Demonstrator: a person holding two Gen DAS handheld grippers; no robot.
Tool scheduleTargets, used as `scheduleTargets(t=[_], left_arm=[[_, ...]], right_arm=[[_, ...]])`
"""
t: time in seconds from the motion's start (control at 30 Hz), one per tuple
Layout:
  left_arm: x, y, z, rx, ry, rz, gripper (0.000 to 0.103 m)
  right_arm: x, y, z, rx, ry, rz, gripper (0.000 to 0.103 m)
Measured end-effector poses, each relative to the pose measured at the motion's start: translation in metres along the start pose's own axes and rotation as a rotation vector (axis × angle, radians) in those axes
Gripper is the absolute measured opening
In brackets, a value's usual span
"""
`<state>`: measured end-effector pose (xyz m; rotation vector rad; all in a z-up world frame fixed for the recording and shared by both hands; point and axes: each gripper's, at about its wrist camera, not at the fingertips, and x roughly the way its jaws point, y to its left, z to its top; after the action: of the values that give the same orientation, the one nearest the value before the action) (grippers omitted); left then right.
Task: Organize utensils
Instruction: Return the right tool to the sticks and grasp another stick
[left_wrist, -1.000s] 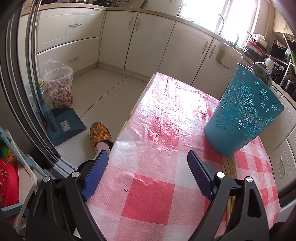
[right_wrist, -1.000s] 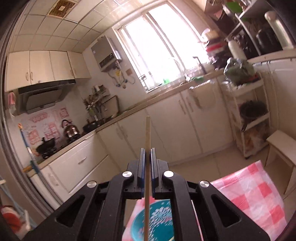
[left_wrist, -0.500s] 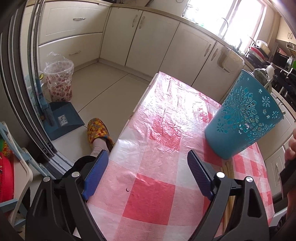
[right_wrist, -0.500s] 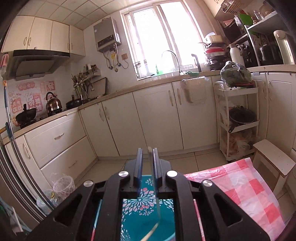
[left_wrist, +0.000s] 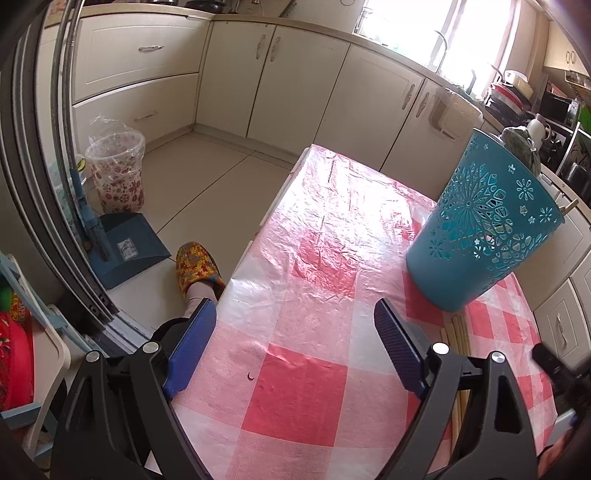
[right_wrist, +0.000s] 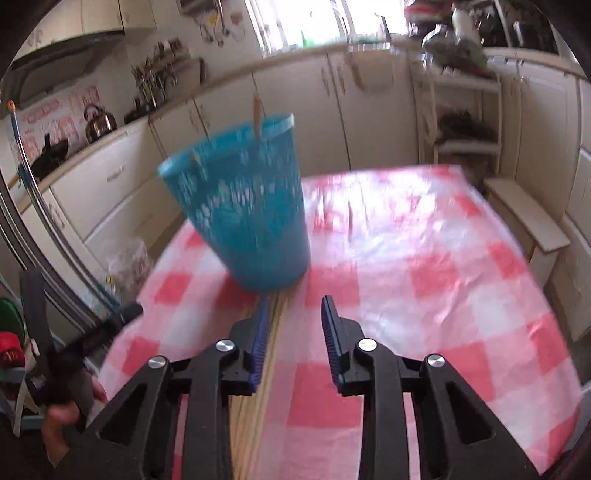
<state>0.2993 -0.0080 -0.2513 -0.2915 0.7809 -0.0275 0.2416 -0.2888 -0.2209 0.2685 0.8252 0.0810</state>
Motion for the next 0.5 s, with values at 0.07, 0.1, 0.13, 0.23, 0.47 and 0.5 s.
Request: scheduleTargets(t=[0.07, 0.1, 0.13, 0.23, 0.47, 0.5], left_arm=[[0.000, -0.002, 0.000, 0.014, 0.004, 0.002, 0.084], [0.001, -0.003, 0.000, 0.018, 0.006, 0.003, 0.084], [0.001, -0.003, 0.000, 0.019, 0.007, 0.002, 0.084], [0.002, -0.002, 0.000, 0.014, 0.011, 0.002, 0.084], [0.004, -0.002, 0.001, 0.017, 0.023, -0.003, 0.085], [0.004, -0.003, 0.001, 0.019, 0.024, -0.003, 0.085]], right_arm=[[0.018, -0.002, -0.005, 0.021, 0.046, 0.005, 0.024], [0.024, -0.002, -0.005, 0.031, 0.054, 0.010, 0.024], [0.029, 0.000, -0.004, 0.030, 0.056, 0.007, 0.024], [0.037, 0.004, -0.003, 0.006, 0.067, 0.007, 0.023], [0.051, 0.020, -0.002, -0.073, 0.086, -0.057, 0.019], [0.051, 0.021, -0.001, -0.087, 0.088, -0.067, 0.018]])
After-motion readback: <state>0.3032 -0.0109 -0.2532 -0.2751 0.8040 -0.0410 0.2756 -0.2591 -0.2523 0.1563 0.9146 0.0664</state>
